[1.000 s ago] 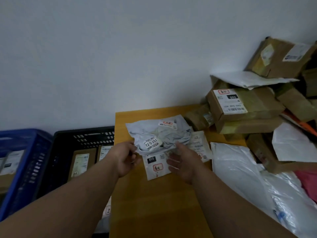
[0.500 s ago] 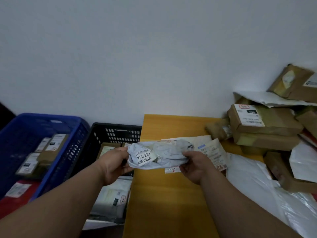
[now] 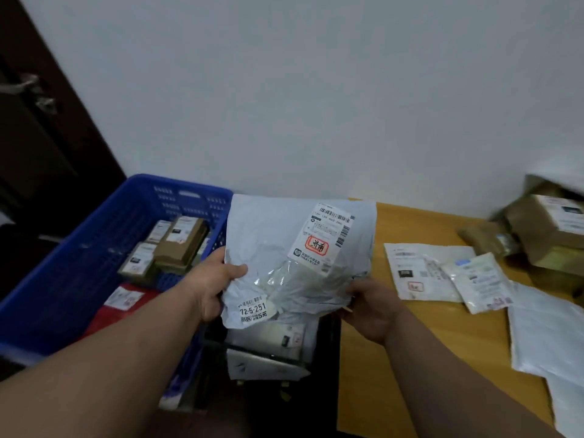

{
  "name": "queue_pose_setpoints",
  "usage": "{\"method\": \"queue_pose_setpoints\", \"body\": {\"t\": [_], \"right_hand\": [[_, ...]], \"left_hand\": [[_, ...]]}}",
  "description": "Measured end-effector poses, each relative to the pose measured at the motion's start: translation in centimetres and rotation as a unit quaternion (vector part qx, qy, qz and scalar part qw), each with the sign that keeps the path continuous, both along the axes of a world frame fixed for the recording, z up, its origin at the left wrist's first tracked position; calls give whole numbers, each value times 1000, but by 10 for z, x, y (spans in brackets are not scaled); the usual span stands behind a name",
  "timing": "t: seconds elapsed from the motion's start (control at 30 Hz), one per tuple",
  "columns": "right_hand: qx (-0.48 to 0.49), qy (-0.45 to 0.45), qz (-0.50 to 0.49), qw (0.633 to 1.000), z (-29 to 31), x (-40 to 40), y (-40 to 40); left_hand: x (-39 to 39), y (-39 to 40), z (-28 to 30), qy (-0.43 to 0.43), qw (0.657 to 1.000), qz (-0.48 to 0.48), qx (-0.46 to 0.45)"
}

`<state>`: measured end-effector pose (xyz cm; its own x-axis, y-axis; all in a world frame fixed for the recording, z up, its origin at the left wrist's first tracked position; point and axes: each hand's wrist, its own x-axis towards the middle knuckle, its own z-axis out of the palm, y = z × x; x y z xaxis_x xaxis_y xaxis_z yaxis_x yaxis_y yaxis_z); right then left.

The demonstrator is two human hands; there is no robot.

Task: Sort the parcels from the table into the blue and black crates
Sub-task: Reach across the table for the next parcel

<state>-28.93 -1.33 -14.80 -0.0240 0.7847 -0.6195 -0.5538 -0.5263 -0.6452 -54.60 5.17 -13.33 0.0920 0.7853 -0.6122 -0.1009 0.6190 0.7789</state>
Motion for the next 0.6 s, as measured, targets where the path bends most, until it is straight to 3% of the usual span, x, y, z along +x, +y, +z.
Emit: {"method": "queue_pose_setpoints", "body": {"t": [0.17, 0.4, 0.6], "right_hand": [[-6, 74, 3, 997, -5, -81, 10], [-4, -130, 25, 991, -33, -159, 49], [-16, -201, 81, 976, -55, -213, 93]], "left_hand": [[-95, -4, 2, 77, 997, -23, 19], [-177, 5, -3, 208, 976, -49, 44], [-228, 35, -18, 320, 945, -62, 30]]}}
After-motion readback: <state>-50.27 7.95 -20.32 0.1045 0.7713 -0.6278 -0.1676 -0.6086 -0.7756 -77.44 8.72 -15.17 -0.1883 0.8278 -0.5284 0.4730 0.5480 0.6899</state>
